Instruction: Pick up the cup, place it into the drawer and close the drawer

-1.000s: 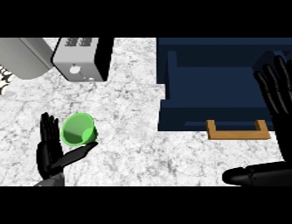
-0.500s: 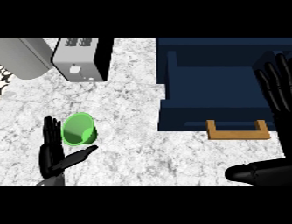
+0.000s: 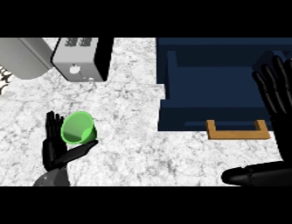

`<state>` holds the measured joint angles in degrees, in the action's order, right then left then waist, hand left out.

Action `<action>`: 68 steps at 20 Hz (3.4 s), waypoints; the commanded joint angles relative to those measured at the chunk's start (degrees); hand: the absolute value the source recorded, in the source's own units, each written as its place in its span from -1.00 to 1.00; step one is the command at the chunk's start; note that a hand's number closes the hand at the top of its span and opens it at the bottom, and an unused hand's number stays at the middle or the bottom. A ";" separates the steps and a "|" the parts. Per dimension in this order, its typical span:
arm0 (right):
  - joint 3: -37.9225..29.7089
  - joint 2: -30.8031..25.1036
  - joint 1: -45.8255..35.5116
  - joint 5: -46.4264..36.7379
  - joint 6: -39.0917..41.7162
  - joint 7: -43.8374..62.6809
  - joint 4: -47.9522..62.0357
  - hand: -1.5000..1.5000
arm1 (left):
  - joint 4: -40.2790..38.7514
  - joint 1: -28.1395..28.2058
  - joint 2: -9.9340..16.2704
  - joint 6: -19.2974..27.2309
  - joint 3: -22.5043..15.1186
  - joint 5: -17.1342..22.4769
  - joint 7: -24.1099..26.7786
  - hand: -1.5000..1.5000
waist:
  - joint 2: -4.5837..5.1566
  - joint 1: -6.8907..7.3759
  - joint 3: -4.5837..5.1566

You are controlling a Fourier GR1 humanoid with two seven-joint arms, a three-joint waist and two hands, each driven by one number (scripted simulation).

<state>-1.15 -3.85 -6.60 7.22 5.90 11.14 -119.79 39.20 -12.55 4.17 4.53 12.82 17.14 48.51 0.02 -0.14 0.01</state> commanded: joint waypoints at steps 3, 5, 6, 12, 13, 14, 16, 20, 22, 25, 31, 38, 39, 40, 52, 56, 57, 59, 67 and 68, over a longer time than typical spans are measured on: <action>0.93 0.85 1.90 -1.12 0.33 -3.10 0.26 -1.00 | -8.74 -6.40 1.81 -4.09 2.24 2.19 0.56 -1.00 | 0.02 -0.16 0.01; -4.07 -3.09 -1.00 3.84 2.19 2.15 -0.20 -1.00 | -6.31 -3.19 1.05 -8.08 1.54 2.93 2.15 -1.00 | -0.01 -0.05 0.01; -5.55 -2.54 -0.61 5.23 3.53 -3.33 4.41 -1.00 | -6.48 -2.80 -1.07 -7.39 0.15 1.78 3.78 -1.00 | 0.03 0.00 -0.01; -1.15 -0.14 -1.82 1.00 0.01 -0.25 2.69 -1.00 | -13.74 -7.82 -0.11 -14.03 1.92 3.34 8.37 1.00 | 0.10 -0.18 0.03; -2.06 -1.22 -0.24 3.35 -0.10 4.65 -3.22 -1.00 | -15.01 -10.62 0.57 -14.49 2.22 3.54 6.60 1.00 | 0.09 -0.53 0.05; -3.95 -1.96 3.40 5.25 2.73 0.30 -2.57 -1.00 | -18.12 -9.37 1.06 -15.85 2.12 2.33 11.22 1.00 | 0.14 -0.62 0.05; 0.65 1.17 1.62 -1.31 1.29 -5.76 4.11 -1.00 | -14.04 -8.59 -0.84 -15.16 0.95 2.45 10.46 1.00 | 0.07 -0.07 0.01; -2.67 -1.67 2.76 2.13 2.46 -1.66 -0.10 -1.00 | -17.37 -9.42 -0.25 -11.26 1.43 0.26 17.46 1.00 | 0.13 -0.47 0.04; -1.30 -1.60 3.40 2.24 1.92 1.90 -4.48 -1.00 | -17.46 -9.71 2.25 -15.69 0.49 -0.27 15.03 1.00 | 0.07 -0.46 0.04; -2.62 -1.17 -0.19 0.26 1.39 -2.96 3.57 -1.00 | -15.25 -7.78 4.65 -21.41 -1.64 -1.46 13.47 1.00 | 0.11 -0.01 0.02; -2.00 -0.82 -1.61 0.64 0.37 -0.45 1.81 -1.00 | -6.75 -5.58 3.26 -16.92 -2.74 -1.38 12.47 1.00 | -0.09 0.37 -0.03; -2.91 -1.26 4.76 1.90 1.49 0.08 -2.97 -1.00 | 6.62 -2.95 3.25 -20.93 -5.97 -0.11 6.80 1.00 | -0.45 0.73 -0.10; -2.84 -2.17 0.79 2.11 0.89 2.94 -2.62 -1.00 | 8.26 -5.23 4.24 -19.99 -6.14 -0.05 4.19 1.00 | -0.37 0.75 -0.07; -3.00 -1.17 3.96 1.82 2.72 -3.26 -0.24 -1.00 | 9.74 -4.23 3.51 -19.32 -7.44 -1.14 4.74 1.00 | -0.25 0.54 -0.09; -4.04 -2.02 3.25 2.44 1.79 0.39 -1.65 -1.00 | 44.42 -5.86 -1.36 -6.94 -14.48 2.03 -26.95 1.00 | -0.29 0.47 -0.07; -2.80 -0.94 1.54 1.69 1.40 -0.86 0.18 -1.00 | 42.91 -14.16 -1.66 -3.10 -13.25 1.06 -31.07 1.00 | -0.10 0.08 -0.03; -2.45 -0.47 1.41 1.07 1.17 -1.59 1.40 -1.00 | 45.45 -14.59 -1.19 -2.52 -13.44 1.11 -33.24 1.00 | -0.12 0.19 -0.03; -2.86 -1.74 1.06 1.82 2.38 -0.97 0.84 -1.00 | 37.63 -21.38 -2.17 -2.25 -13.01 -0.34 -31.49 1.00 | 0.02 -0.28 -0.02; -2.72 -1.09 2.69 1.77 0.83 1.38 -3.54 -1.00 | 29.87 -34.53 -4.12 5.49 -13.22 -5.61 -35.50 1.00 | 0.05 -0.88 -0.02; -0.71 0.11 5.54 0.11 1.46 -0.81 -3.01 -1.00 | 32.60 -34.25 -1.34 3.92 -11.03 -4.18 -38.56 1.00 | -0.02 -0.46 -0.02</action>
<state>-3.89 -4.98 -4.36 8.71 7.51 10.60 -120.38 74.67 -41.20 1.10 7.57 -0.43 13.39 12.56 0.01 -0.54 -0.02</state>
